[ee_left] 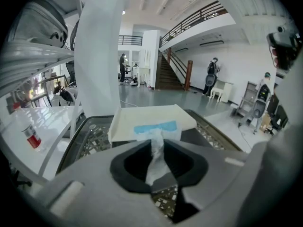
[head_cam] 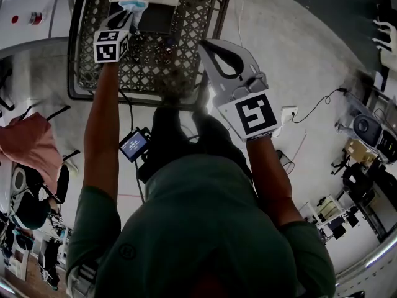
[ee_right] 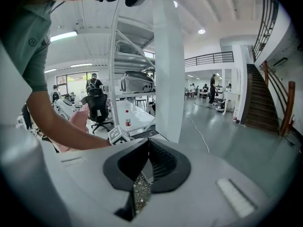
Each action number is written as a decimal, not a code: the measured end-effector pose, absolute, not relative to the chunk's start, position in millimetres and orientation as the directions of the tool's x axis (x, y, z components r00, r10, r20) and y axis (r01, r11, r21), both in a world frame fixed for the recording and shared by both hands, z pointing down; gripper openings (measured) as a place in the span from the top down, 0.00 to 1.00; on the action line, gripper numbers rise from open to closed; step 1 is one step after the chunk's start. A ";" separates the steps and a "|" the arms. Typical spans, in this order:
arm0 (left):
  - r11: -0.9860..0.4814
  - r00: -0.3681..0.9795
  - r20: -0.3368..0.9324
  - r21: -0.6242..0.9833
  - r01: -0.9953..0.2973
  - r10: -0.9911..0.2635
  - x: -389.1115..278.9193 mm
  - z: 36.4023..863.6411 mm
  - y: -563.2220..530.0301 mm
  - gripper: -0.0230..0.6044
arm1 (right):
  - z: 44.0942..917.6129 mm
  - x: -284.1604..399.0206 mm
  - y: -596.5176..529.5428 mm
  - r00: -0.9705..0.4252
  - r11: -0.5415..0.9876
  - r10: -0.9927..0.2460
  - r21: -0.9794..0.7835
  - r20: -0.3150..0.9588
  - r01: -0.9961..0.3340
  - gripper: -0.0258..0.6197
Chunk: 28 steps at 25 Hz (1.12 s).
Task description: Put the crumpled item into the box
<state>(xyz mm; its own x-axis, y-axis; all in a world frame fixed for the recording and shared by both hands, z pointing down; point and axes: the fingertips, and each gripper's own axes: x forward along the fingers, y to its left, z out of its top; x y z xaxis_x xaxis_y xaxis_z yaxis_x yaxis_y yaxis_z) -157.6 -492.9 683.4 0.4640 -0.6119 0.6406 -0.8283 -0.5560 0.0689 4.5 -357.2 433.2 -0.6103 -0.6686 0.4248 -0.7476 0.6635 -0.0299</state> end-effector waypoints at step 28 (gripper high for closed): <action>-0.566 0.492 0.427 -0.059 -0.822 -0.759 -135.4 492.3 -467.9 0.75 | 364.1 31.8 -327.3 -0.671 0.709 -0.672 0.012 0.314 -0.705 0.95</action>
<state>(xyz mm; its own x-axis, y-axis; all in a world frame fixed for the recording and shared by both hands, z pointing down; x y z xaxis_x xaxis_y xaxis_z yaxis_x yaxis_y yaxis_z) -135.4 -467.9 492.3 0.4918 -0.7590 0.4267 -0.8224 -0.5659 -0.0587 31.8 -327.3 364.1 -0.6706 -0.6722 0.3137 -0.7050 0.7091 0.0125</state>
